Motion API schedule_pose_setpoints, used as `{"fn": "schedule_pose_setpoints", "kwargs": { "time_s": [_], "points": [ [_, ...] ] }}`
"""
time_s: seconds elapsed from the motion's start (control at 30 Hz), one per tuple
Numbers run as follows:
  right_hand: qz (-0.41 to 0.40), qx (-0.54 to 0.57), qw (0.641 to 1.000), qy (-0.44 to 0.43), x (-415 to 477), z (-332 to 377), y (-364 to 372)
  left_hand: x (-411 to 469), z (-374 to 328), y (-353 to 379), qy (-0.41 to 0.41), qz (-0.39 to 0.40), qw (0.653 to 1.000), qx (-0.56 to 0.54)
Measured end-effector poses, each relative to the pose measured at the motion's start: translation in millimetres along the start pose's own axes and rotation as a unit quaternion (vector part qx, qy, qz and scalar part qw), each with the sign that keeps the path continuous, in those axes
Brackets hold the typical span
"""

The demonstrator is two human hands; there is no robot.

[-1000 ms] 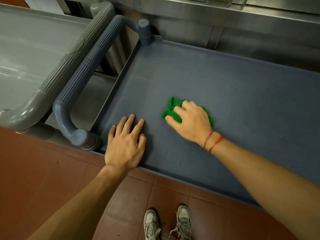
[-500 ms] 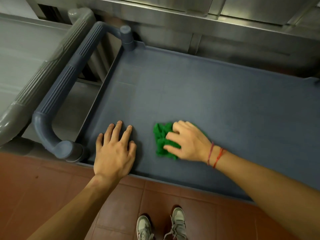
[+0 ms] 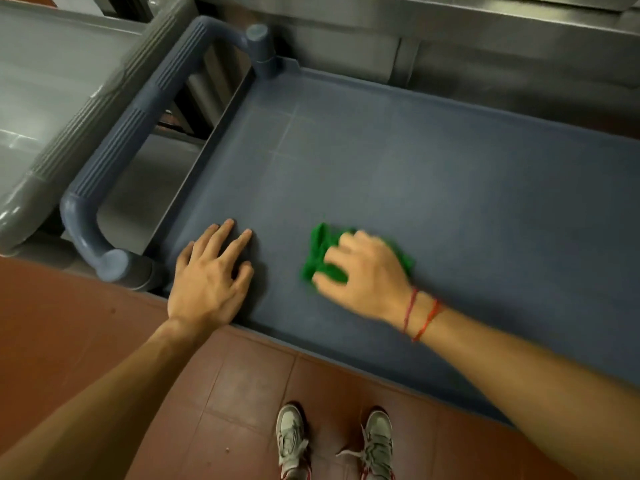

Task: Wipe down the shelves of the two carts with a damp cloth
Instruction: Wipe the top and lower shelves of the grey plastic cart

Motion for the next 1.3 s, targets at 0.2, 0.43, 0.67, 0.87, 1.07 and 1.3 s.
{"fn": "schedule_pose_setpoints", "kwargs": {
  "time_s": [0.2, 0.43, 0.67, 0.87, 1.07, 1.3],
  "points": [
    [0.063, 0.079, 0.984, -0.148, -38.9, 28.8, -5.7, -0.3, -3.0, -2.7, -0.007, 0.007, 1.000, -0.004],
    [-0.004, -0.062, 0.995, -0.074, 23.3, -87.4, -19.4, 0.1, -1.2, -0.8, 0.001, 0.000, 1.000, -0.013],
    [-0.036, -0.085, 0.987, 0.130, 34.1, -117.8, -23.3, -0.1, -2.2, 0.1, 0.005, 0.006, 1.000, 0.002],
    [0.000, -0.034, 0.999, 0.040, -4.2, -59.6, -24.9, 27.4, -53.7, 3.3, 0.056, -0.050, 0.997, -0.028],
    [0.022, -0.028, 0.999, -0.018, -33.7, -52.3, -39.2, 60.8, -145.0, 27.0, 0.081, -0.032, 0.993, -0.077],
    [-0.009, -0.093, 0.995, -0.029, 11.2, -130.5, -42.0, 60.1, -154.0, 39.8, 0.072, -0.030, 0.997, 0.026]
  ]
}}
Point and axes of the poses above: each hand's wrist, its own x-axis towards the middle knuckle, its own y-axis out of the palm, z = x × y, the point moved 6 cm from there along x, towards the middle knuckle, and after that the axes turned 6 degrees about -y, right-handed, at the moved point
